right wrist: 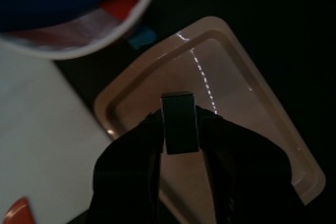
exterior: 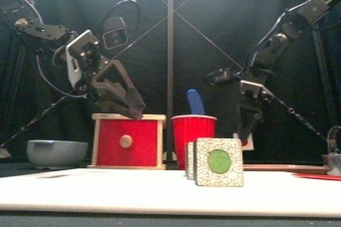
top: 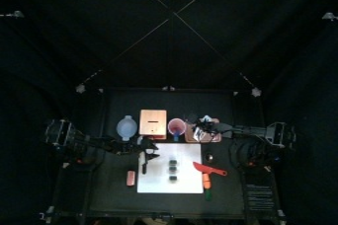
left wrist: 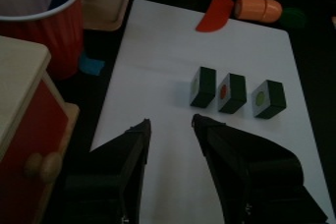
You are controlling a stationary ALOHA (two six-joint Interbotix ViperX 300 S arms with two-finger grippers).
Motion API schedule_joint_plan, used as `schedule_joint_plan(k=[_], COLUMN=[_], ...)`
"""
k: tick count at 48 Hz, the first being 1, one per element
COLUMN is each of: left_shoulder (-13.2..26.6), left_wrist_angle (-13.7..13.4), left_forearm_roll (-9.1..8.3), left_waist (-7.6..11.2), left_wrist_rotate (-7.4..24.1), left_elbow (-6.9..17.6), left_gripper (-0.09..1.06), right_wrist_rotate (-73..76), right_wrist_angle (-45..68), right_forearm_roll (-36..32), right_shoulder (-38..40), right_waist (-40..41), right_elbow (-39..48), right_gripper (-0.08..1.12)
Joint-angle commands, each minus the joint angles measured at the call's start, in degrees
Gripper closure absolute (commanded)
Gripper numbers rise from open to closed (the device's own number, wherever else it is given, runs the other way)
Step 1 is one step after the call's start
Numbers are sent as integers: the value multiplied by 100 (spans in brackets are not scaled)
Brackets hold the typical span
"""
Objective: Place sushi on board then cut the sushi with the knife then place the pieces on the plate
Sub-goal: Place the 4 sushi pieces on the plate
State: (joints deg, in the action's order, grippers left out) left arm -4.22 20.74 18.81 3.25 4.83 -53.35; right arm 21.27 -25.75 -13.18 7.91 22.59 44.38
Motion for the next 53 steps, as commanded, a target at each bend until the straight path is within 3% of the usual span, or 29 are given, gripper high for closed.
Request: schedule_joint_plan(k=[1,14,26,37,53], left_shoulder=[0,44,44,44,35], left_wrist_angle=[18,18,18,18,9], left_forearm_roll=[26,44,53,53,53], left_waist=[-26,-35,-35,-35,-44], left_wrist_rotate=[0,9,0,0,18], left_elbow=[70,62,79,79,62], left_gripper=[18,18,18,18,18], right_wrist_rotate=[0,-9,-18,0,9], right_wrist_angle=[132,123,-272,-510,290], right_forearm_roll=[-26,-35,0,193,492], right_shoulder=[-202,-571,53,519,105], right_waist=[132,246,114,-879,-2338], right_elbow=[-97,-202,-299,-369,-642], right_gripper=[44,32,28,28,28])
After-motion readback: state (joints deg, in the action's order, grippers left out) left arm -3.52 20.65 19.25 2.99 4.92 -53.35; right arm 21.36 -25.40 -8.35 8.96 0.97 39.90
